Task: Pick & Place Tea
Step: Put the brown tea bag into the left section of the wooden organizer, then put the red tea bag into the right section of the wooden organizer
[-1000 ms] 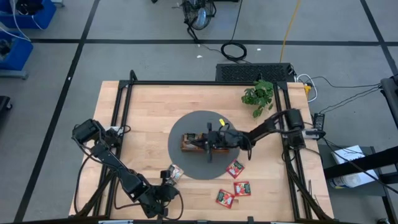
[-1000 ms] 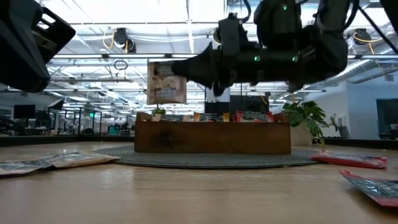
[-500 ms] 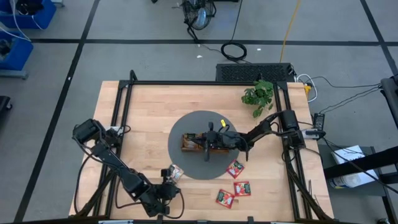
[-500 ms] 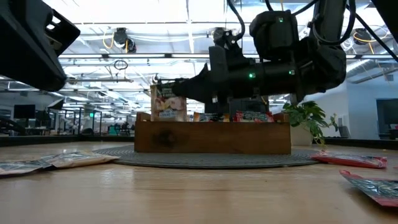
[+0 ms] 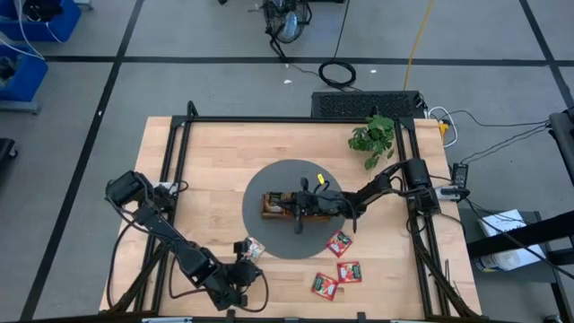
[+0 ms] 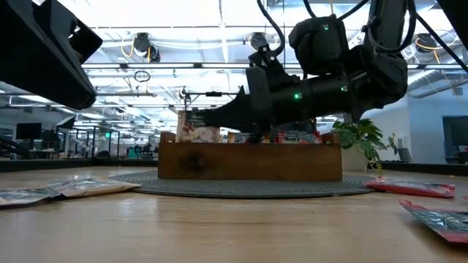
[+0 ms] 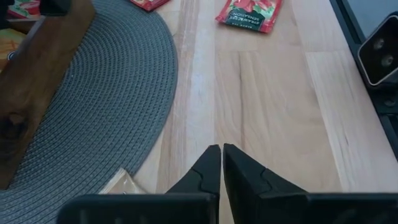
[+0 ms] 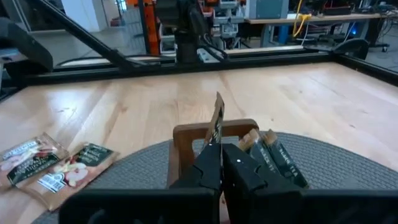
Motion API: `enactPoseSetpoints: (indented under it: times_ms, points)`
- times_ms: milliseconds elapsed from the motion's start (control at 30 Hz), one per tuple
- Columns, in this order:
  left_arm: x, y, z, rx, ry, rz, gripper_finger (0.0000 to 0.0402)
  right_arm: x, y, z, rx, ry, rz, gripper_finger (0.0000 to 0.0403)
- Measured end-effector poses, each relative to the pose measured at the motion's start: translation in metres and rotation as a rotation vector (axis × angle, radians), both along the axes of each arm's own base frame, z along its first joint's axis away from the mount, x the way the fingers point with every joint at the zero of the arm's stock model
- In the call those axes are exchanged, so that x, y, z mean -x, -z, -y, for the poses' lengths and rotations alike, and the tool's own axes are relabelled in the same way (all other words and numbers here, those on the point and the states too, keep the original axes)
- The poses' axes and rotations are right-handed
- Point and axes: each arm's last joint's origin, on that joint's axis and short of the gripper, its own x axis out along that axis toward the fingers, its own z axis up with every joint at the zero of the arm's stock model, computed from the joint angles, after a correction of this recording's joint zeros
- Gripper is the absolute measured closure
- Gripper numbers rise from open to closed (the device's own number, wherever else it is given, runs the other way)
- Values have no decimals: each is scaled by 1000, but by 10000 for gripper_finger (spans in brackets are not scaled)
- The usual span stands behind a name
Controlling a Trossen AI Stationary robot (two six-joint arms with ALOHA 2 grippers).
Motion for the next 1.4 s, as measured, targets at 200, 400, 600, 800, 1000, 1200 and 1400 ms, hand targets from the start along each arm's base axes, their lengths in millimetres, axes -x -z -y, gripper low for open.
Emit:
enactPoseSetpoints:
  times_ms: [200,400,600,800,1000,1200,1400]
  points:
    - [-2,0,-2,0,-6,0,394,0,2,-1,1,-5,-16,396]
    - [-2,0,-1,3,-3,3,382,1,4,0,15,36,-48,347]
    - [-2,0,-1,-5,10,8,366,2,1,1,45,90,-47,285]
    - [-2,-1,0,-19,28,11,375,6,-25,-6,77,68,-62,254]
    - [-3,-1,0,-36,46,18,386,35,-86,-47,232,-59,-109,262]
    - [-19,-15,3,24,103,159,398,105,-131,-102,384,-48,-155,331]
    - [-47,1,-18,139,151,83,398,175,-123,-127,294,-161,-97,398]
